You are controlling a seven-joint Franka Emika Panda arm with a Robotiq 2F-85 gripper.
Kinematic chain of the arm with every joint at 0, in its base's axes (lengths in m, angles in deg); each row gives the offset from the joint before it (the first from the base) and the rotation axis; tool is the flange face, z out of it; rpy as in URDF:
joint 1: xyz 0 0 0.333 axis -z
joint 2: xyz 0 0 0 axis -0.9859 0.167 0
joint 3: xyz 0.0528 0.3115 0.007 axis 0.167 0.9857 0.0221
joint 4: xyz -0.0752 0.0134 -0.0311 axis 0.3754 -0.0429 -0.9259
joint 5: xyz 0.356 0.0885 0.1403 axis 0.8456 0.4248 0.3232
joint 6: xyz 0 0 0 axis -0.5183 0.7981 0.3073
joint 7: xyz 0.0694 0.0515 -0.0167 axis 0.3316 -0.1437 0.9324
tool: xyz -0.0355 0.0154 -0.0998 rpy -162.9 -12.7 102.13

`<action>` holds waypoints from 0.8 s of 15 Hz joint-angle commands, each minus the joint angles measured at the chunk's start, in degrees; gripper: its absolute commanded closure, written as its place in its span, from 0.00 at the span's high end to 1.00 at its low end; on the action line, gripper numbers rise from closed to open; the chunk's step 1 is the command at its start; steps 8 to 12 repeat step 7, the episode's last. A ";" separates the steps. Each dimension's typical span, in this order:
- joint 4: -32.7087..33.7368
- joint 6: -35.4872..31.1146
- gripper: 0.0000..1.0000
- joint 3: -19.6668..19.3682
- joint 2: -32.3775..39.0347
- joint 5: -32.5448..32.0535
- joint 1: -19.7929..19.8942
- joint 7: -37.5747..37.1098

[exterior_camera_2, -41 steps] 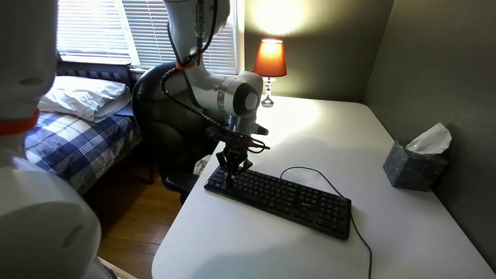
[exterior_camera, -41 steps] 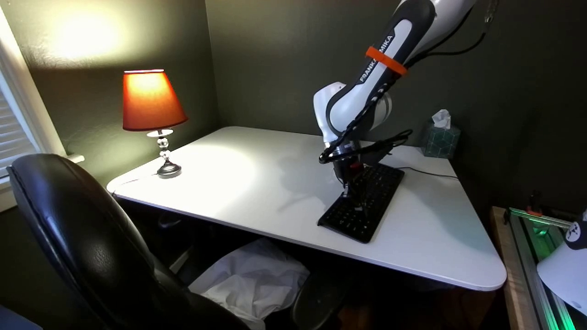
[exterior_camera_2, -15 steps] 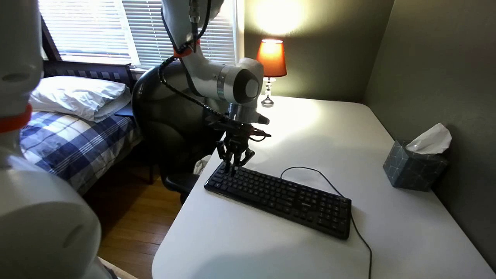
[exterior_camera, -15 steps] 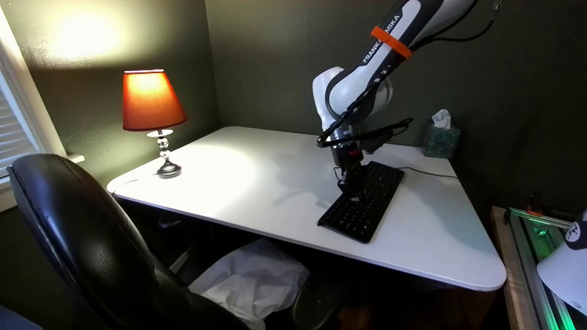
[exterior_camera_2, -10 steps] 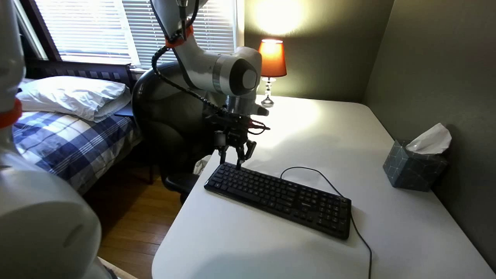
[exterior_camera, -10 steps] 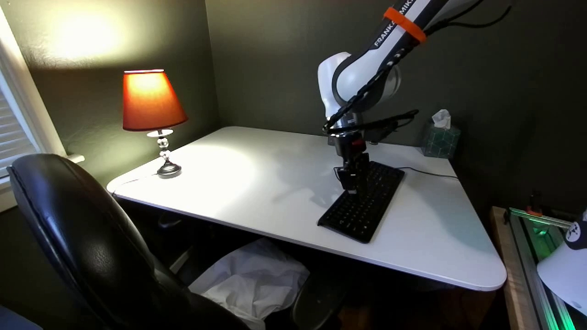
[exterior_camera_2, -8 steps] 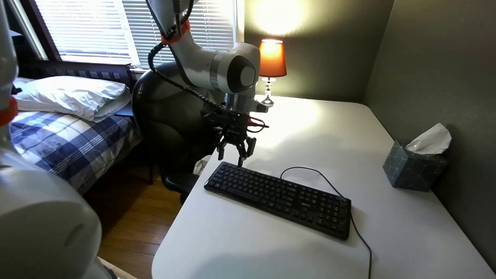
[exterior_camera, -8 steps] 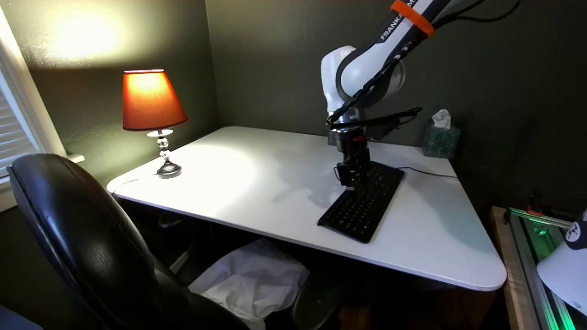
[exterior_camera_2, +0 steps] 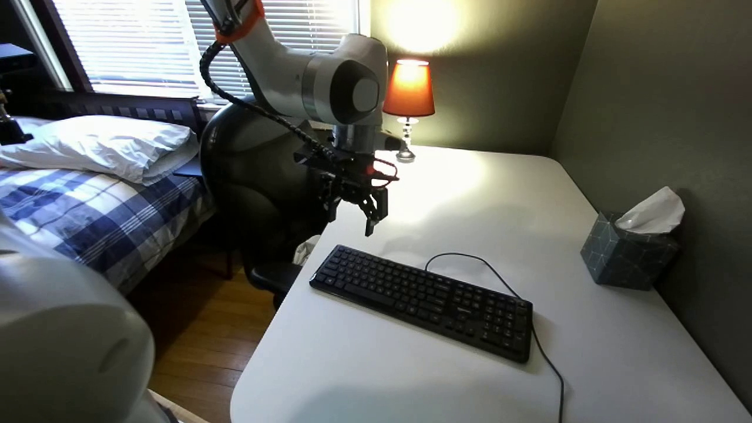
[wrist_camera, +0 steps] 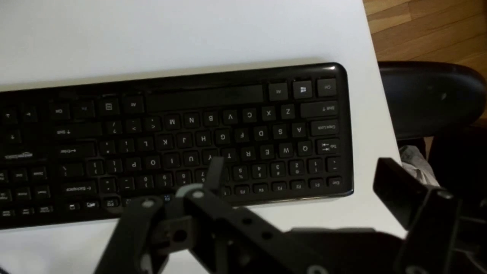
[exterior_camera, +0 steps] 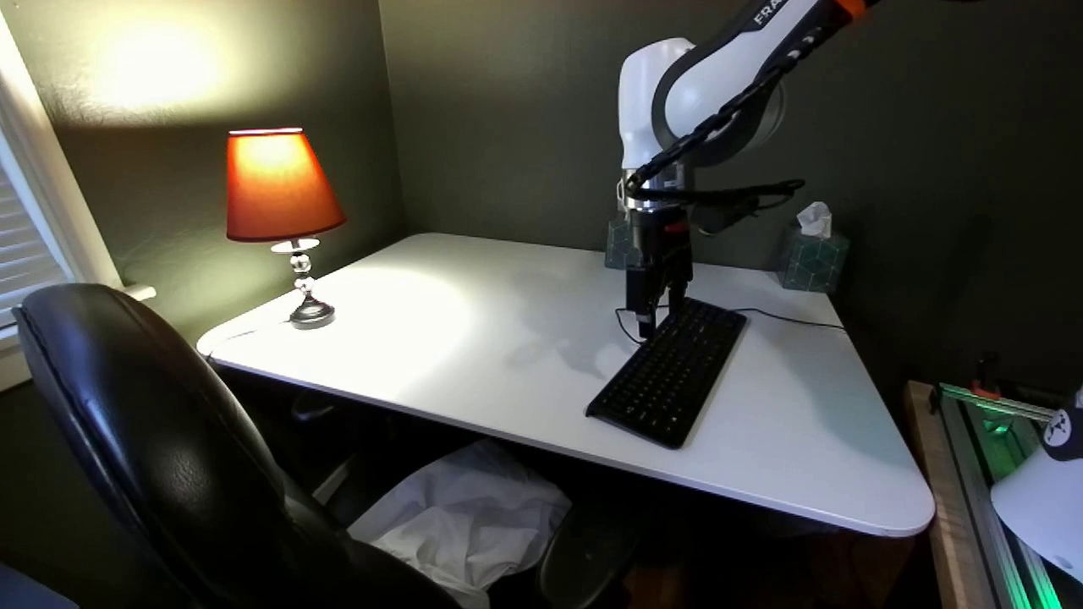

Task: Press a button on the keyboard

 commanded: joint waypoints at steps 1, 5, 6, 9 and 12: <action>-0.67 -0.68 1.00 -0.49 -1.16 0.02 -0.42 -0.46; -2.56 -1.50 1.00 -0.53 -3.92 -0.01 -0.39 -0.98; -2.64 -1.51 1.00 -0.54 -3.99 -0.01 -0.38 -1.00; -2.66 -1.52 1.00 -0.54 -3.98 -0.01 -0.38 -1.02; -2.66 -1.52 1.00 -0.54 -3.98 -0.01 -0.38 -1.02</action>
